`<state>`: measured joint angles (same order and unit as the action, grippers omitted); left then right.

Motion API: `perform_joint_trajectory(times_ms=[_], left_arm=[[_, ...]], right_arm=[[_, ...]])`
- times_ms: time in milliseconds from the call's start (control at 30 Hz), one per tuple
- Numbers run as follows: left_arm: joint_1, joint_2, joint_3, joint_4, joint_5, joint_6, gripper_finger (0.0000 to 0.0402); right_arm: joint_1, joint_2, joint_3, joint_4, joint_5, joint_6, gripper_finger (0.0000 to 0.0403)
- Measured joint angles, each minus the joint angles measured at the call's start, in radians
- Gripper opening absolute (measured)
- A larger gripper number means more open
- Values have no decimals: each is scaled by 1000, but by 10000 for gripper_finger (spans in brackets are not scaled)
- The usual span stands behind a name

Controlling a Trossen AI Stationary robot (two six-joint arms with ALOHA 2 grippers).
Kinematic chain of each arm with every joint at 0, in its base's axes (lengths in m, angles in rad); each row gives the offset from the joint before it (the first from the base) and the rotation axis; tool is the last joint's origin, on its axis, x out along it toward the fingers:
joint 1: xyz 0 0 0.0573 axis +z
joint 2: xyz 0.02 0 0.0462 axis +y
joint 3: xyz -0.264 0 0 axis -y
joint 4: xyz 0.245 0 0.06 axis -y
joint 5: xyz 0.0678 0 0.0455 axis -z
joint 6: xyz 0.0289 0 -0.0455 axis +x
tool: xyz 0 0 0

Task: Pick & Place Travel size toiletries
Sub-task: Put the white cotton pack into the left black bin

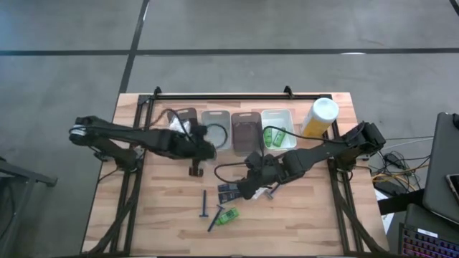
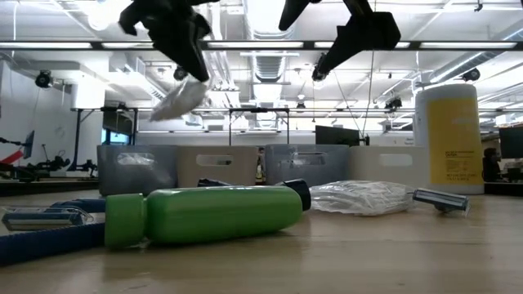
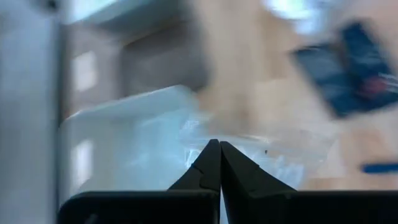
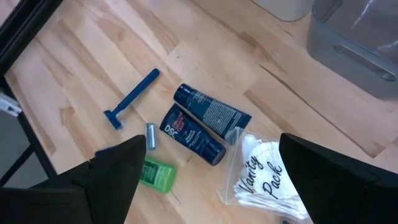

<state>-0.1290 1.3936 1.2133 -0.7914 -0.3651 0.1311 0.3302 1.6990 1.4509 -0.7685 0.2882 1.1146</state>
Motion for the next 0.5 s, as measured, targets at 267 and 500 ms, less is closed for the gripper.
perform_joint_trajectory(times_ms=[267,500], left_arm=[[179,-141,-68,-62,-156,-189,1],[448,-197,-213,56,-75,-308,0]], right_arm=[[-1,-17,0,-3,51,9,364],[-1,-20,0,-3,86,56,363]])
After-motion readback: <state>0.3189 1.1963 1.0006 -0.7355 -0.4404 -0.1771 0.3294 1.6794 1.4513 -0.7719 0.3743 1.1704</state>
